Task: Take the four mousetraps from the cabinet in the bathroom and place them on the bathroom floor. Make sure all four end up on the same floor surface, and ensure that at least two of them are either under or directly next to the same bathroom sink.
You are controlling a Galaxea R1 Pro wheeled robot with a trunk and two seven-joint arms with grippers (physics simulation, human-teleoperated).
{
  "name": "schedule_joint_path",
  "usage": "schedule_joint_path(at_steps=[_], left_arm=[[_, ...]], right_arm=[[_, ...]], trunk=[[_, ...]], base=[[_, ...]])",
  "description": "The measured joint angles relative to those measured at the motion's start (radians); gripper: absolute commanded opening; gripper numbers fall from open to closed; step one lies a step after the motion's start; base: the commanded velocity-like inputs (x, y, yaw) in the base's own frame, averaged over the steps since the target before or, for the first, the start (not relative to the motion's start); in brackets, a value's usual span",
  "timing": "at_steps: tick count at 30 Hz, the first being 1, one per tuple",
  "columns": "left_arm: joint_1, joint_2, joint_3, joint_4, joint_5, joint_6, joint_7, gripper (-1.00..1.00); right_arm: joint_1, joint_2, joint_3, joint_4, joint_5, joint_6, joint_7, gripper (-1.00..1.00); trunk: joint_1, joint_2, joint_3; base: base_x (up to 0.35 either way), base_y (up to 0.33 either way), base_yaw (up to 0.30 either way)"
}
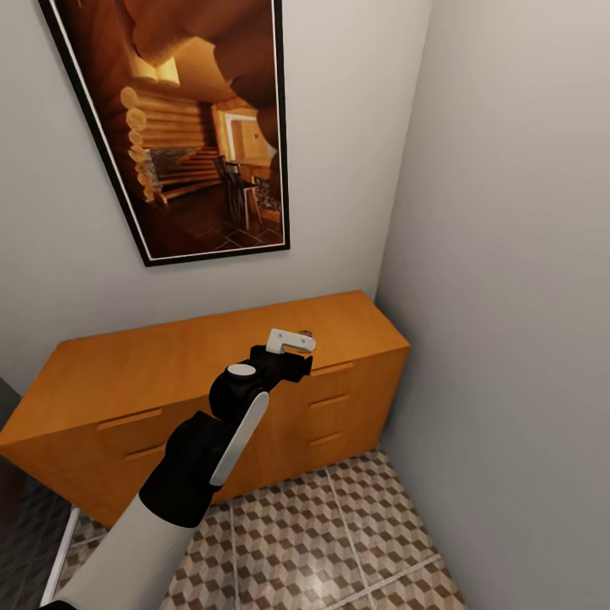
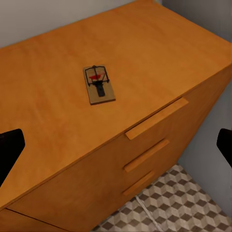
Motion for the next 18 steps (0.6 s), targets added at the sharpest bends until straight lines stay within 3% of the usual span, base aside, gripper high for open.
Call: schedule_joint_path(at_steps=[18], left_arm=[[0.006,0.001,0.004,0.000,0.000,0.000,0.000,1.00]], right_arm=[[0.001,0.000,0.000,0.000,0.000,-0.001,0.002,-1.00]], trunk=[[0.000,0.000,0.000]], base=[[0.002,-0.002,0.000]])
